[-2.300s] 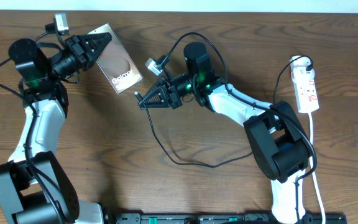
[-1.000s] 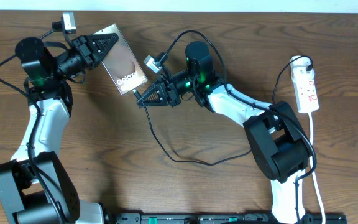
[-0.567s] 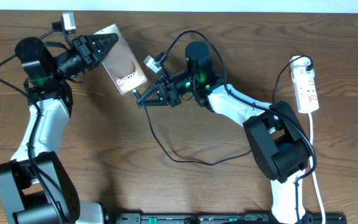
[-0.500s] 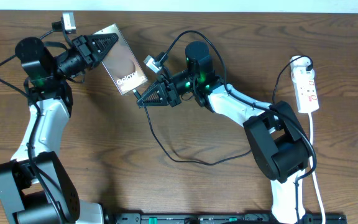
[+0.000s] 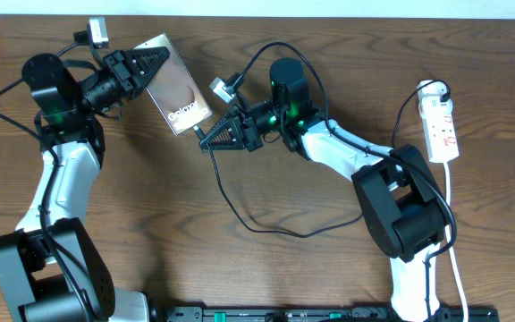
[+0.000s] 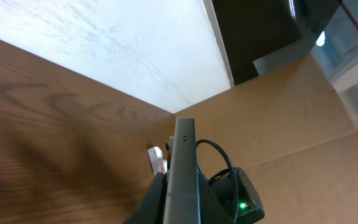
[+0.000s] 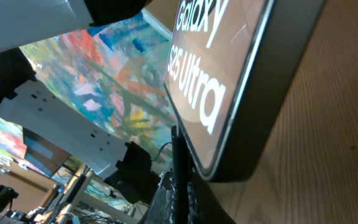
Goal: Plug charger to phone and switch on socket
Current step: 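Align the plug under the phone's charging port with the right gripper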
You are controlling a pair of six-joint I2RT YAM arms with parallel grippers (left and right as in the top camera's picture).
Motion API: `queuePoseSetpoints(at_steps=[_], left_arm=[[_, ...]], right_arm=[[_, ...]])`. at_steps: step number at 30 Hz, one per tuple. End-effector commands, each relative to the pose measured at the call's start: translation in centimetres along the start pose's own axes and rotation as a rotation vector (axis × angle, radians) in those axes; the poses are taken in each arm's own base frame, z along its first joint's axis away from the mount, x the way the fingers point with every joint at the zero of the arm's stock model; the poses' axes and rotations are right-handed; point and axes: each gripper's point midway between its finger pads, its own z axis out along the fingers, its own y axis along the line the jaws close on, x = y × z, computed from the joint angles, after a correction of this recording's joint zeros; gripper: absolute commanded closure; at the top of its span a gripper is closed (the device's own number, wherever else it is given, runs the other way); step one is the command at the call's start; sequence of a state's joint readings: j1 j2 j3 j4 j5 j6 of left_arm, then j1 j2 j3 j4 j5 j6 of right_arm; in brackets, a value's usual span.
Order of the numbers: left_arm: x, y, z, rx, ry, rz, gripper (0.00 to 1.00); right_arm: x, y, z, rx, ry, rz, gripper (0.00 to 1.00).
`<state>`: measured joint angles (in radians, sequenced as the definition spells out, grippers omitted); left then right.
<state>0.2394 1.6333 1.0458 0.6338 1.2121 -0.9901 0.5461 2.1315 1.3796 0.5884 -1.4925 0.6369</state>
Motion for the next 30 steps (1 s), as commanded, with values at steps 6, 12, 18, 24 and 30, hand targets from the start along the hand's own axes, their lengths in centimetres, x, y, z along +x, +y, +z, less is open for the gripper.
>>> queuePoseSetpoints(at_steps=[6, 12, 18, 24, 30], left_arm=[[-0.3, -0.3, -0.1, 0.006, -0.005, 0.028, 0.92], [-0.8, 0.0, -0.8, -0.002, -0.02, 0.004, 0.93], [-0.4, -0.2, -0.4, 0.006, -0.003, -0.002, 0.92], [0.4, -0.6, 0.4, 0.019, 0.022, -0.001, 0.93], [0.4, -0.6, 0.4, 0.02, 0.023, -0.003, 0.93]], right_arm=[[-0.5, 0.0, -0.6, 0.006, -0.009, -0.009, 0.99], [-0.6, 0.0, -0.7, 0.008, -0.01, -0.008, 0.99], [-0.5, 0.0, -0.5, 0.007, -0.009, -0.008, 0.99], [-0.5, 0.0, -0.5, 0.008, -0.009, -0.008, 0.99], [-0.6, 0.0, -0.6, 0.009, -0.011, -0.009, 0.99]])
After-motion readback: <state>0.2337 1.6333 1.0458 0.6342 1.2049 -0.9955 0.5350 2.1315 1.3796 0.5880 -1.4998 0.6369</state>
